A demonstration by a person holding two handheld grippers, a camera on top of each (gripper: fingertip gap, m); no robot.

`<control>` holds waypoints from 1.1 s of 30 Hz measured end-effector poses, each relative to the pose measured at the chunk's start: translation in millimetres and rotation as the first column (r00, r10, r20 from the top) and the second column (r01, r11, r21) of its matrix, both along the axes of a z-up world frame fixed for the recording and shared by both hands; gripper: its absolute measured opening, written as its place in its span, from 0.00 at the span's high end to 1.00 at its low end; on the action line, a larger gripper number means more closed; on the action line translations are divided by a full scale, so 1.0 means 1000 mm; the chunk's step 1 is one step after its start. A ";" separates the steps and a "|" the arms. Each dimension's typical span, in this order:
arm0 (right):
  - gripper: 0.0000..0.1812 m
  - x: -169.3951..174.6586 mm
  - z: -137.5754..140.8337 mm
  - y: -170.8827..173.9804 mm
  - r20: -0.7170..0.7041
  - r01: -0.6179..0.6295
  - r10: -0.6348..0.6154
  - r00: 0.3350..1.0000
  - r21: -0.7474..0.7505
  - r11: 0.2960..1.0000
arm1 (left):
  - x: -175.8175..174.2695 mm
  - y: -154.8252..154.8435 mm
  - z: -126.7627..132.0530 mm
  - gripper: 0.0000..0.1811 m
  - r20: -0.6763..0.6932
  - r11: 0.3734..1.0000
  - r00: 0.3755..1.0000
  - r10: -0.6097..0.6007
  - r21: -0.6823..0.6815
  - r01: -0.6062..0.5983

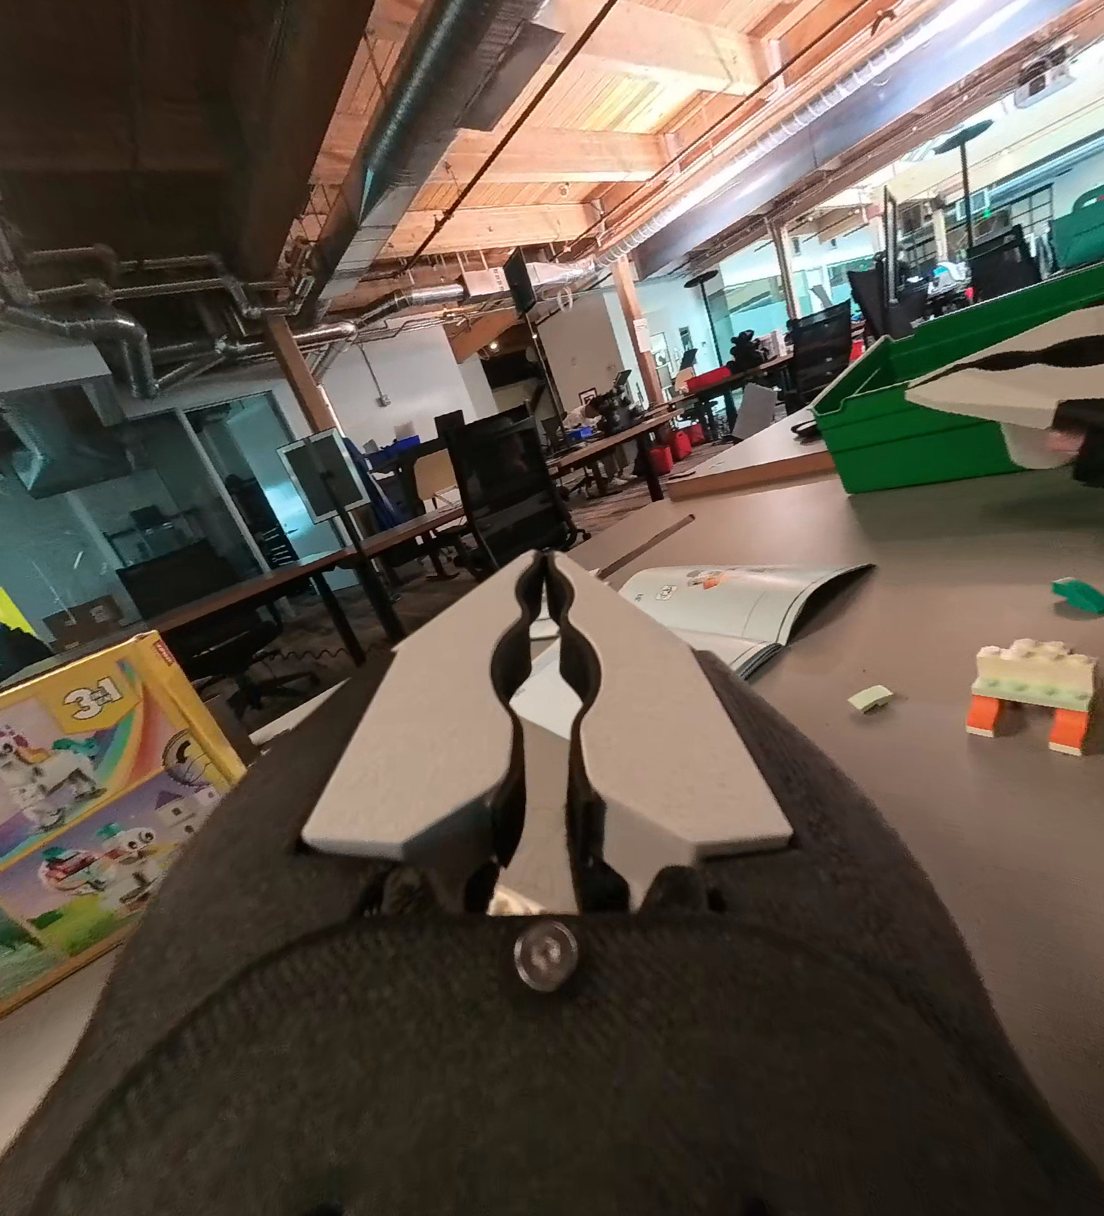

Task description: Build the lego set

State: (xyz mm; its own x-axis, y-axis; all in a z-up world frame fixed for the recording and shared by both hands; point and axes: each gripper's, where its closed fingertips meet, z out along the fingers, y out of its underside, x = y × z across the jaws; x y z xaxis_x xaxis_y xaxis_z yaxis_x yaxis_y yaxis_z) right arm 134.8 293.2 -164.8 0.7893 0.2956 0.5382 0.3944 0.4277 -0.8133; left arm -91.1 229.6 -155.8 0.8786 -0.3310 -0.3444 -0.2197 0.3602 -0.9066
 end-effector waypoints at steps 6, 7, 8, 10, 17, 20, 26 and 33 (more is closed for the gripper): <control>1.00 -0.020 0.006 -0.024 0.038 -0.088 0.086 0.996 0.046 0.995 | 0.010 -0.006 0.000 1.00 -0.021 0.999 0.999 -0.044 0.009 0.044; 1.00 -0.030 0.007 -0.033 0.057 -0.130 0.127 0.990 0.063 0.989 | 0.010 -0.007 0.000 1.00 -0.017 0.999 0.999 -0.046 0.009 0.046; 1.00 -0.043 0.008 -0.045 0.084 -0.184 0.177 0.981 0.078 0.980 | 0.008 -0.006 0.000 1.00 -0.007 0.999 0.999 -0.045 0.006 0.045; 1.00 -0.074 0.009 -0.072 0.140 -0.304 0.290 0.947 0.097 0.948 | 0.005 -0.005 0.002 1.00 0.027 0.999 0.999 -0.047 -0.003 0.047; 0.97 -0.194 -0.043 -0.164 0.246 -0.699 0.759 0.602 -0.297 0.651 | -0.006 -0.001 0.003 1.00 0.098 0.999 0.995 -0.034 -0.025 0.036; 0.93 -0.216 -0.075 -0.173 0.103 -0.669 0.869 0.484 -0.596 0.444 | -0.006 -0.002 0.003 1.00 0.096 0.999 0.995 -0.033 -0.024 0.035; 0.88 -0.235 -0.099 -0.182 -0.072 -0.545 0.879 0.472 -0.807 0.226 | -0.003 -0.002 0.002 1.00 0.085 0.999 0.996 -0.038 -0.026 0.040; 0.89 -0.248 -0.105 -0.187 -0.100 -0.494 0.843 0.528 -0.844 0.210 | -0.002 -0.002 0.001 1.00 0.086 0.999 0.995 -0.041 -0.028 0.044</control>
State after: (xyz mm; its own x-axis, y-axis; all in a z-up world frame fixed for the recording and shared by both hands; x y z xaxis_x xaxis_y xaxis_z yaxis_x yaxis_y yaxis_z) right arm -113.3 106.4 -270.0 -0.1011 0.9939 -0.0442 0.5586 0.0199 -0.8292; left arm -93.6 227.9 -154.3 0.8893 -0.3774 -0.2584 -0.1263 0.3403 -0.9318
